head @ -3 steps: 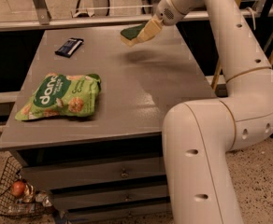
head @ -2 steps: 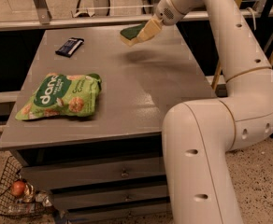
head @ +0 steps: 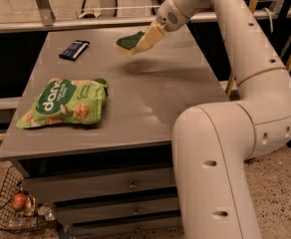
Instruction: Move sponge near green rice chip bag
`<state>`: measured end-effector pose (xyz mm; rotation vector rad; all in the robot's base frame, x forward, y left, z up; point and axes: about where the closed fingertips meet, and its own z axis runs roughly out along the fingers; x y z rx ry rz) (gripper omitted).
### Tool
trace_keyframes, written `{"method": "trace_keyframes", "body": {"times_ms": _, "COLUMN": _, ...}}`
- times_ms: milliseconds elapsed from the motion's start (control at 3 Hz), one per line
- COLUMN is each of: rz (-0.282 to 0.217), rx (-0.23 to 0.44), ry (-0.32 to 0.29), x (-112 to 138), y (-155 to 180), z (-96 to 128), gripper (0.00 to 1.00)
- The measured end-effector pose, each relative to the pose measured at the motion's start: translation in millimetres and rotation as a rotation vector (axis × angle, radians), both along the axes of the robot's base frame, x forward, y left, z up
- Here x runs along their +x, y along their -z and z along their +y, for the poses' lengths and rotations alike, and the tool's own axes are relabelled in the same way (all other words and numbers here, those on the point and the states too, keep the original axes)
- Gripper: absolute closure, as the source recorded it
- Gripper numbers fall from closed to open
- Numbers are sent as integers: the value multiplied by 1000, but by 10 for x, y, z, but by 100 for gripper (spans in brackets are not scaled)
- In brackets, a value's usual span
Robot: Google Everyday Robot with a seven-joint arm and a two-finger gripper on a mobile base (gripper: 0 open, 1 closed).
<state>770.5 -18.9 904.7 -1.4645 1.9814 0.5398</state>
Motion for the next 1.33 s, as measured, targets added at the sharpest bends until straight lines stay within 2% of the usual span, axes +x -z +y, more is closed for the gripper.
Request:
{"method": "trace_keyframes", "body": {"times_ms": 667, "rz": 22, "rx": 41, "ry": -139, "x": -532, "y": -100, "z": 397, "gripper": 100}}
{"method": "trace_keyframes", "body": {"times_ms": 1000, "rz": 84, "rx": 59, "ry": -220, "x": -891, "y": 96, "z": 671, "gripper": 100}}
{"method": "trace_keyframes", "body": {"times_ms": 1333, "rz": 115, "rx": 65, "ry": -289, "x": -1184, "y": 215, "z": 829, "gripper": 100}}
